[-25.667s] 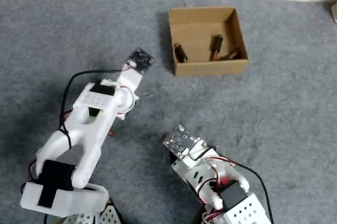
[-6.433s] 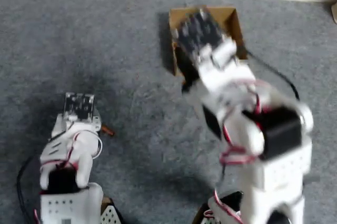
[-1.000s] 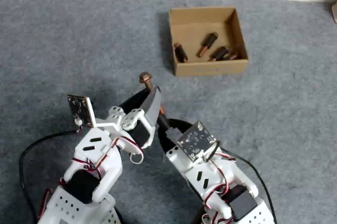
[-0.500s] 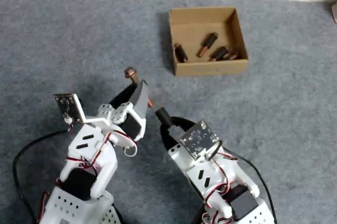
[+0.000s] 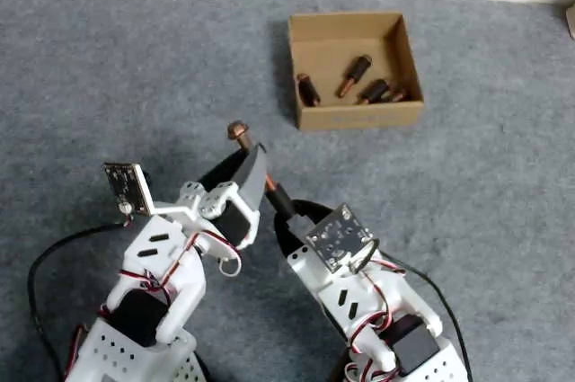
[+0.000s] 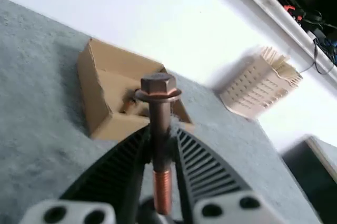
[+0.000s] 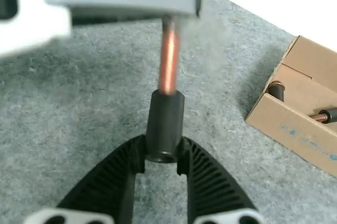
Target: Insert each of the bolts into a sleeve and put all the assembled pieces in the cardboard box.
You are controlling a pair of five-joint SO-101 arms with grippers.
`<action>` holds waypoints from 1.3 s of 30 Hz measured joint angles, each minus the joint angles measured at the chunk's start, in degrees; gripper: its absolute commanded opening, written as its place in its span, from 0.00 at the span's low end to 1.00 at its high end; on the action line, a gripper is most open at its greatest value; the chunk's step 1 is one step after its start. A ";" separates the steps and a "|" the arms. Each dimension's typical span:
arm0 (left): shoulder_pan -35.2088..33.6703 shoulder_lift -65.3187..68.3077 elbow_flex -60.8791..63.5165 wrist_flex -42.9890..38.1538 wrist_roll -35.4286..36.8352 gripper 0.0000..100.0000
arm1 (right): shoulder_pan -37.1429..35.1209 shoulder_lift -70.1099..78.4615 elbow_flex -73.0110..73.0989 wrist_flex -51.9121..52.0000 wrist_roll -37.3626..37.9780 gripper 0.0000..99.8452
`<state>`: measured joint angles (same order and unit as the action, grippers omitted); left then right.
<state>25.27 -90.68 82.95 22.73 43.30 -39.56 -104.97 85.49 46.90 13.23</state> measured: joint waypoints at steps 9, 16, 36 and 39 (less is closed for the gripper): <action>1.49 0.00 0.00 0.09 0.09 0.00 | -0.09 0.00 0.00 0.00 0.00 0.00; -4.92 0.00 0.00 0.09 -0.09 0.00 | -0.09 0.00 -0.09 0.00 0.00 0.00; -1.67 0.00 2.99 -0.35 2.90 0.00 | 0.09 0.00 0.00 0.00 0.00 0.00; -1.58 0.00 2.99 -0.62 2.90 0.00 | 0.09 0.00 0.00 0.00 0.00 0.00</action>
<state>23.69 -90.68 85.93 22.11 46.20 -39.47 -104.97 85.49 46.90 13.23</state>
